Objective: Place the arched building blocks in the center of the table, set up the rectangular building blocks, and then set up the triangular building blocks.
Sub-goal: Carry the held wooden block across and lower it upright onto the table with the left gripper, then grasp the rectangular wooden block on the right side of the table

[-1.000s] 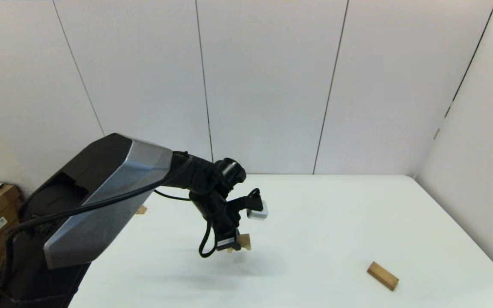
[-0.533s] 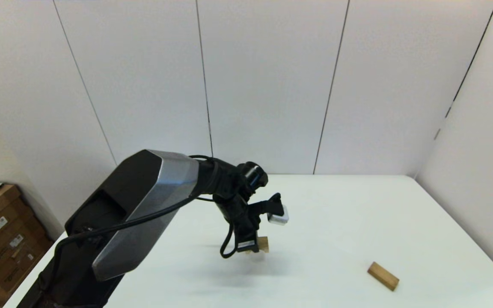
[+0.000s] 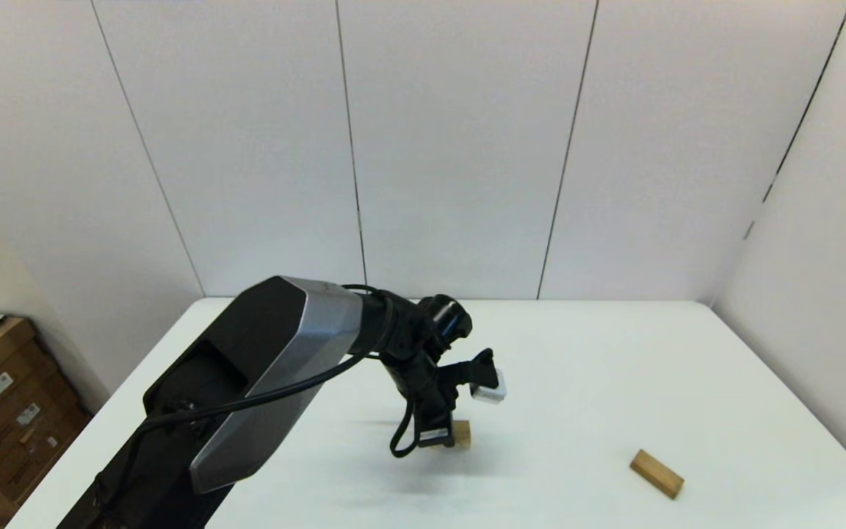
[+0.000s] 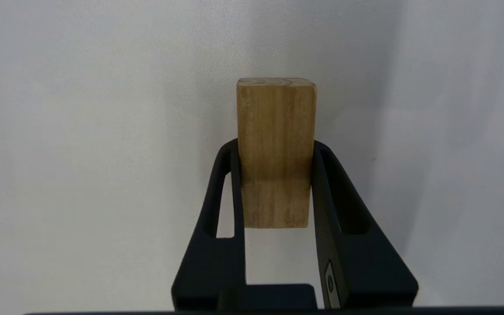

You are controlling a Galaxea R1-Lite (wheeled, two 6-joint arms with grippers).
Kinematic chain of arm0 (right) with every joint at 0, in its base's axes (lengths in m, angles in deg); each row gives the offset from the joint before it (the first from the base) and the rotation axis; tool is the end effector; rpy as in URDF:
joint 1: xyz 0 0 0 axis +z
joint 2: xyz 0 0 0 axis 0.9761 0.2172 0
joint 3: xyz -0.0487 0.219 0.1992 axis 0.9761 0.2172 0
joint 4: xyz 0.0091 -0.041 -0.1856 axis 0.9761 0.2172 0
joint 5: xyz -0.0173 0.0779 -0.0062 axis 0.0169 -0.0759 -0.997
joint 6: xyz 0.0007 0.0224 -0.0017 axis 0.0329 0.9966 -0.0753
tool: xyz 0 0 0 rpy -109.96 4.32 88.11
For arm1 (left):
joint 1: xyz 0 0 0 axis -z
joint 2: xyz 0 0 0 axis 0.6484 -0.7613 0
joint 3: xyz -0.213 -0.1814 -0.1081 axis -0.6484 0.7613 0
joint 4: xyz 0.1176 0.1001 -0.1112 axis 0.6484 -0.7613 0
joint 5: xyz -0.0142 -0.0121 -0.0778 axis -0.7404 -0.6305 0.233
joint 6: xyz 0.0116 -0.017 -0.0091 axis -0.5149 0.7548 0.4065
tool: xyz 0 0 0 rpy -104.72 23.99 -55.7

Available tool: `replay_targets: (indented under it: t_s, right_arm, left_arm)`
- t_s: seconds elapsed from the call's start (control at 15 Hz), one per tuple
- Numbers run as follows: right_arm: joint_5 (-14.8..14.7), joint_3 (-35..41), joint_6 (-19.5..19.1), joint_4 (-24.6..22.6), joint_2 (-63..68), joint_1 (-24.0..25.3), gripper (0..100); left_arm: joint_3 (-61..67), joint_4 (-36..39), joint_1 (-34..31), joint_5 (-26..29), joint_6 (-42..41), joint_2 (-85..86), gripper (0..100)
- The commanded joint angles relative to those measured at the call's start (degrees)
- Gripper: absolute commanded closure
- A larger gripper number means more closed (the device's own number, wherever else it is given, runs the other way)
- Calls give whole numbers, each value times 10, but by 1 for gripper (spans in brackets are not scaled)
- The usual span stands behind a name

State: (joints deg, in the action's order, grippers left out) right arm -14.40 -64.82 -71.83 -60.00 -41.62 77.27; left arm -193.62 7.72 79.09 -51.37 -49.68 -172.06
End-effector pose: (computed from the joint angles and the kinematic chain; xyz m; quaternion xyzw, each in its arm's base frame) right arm -0.0327 0.0001 0.0765 -0.0058 0.0793 -0.0012 0.9968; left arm 0.3669 -0.3007 0.0011 0.4180 0.3859 -0.5683 0.5945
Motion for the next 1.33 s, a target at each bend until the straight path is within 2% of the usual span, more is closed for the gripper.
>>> replay_targets:
  t_s: [0.07, 0.27, 0.33, 0.67, 0.93, 1.13, 1.33]
  right_arm:
    - [0, 0, 0, 1, -1, 0, 0]
    - [0, 0, 0, 1, 0, 0, 0]
    - [0, 0, 0, 1, -1, 0, 0]
    - [0, 0, 0, 1, -1, 0, 0]
    - [0, 0, 0, 1, -1, 0, 0]
    - [0, 0, 0, 1, 0, 0, 0]
    - [0, 0, 0, 1, 0, 0, 0]
  left_arm:
    - [2, -6, 1, 0, -3, -2, 100]
    - [2, -11, 1, 0, -3, -1, 100]
    - [2, -17, 1, 0, -3, 0, 0]
    - [2, -14, 1, 1, 0, 19, 0]
    - [2, -22, -13, 1, 10, 103, 0]
    - [2, -43, -29, 1, 54, 207, 0]
    - [4, -46, -31, -19, 172, 325, 0]
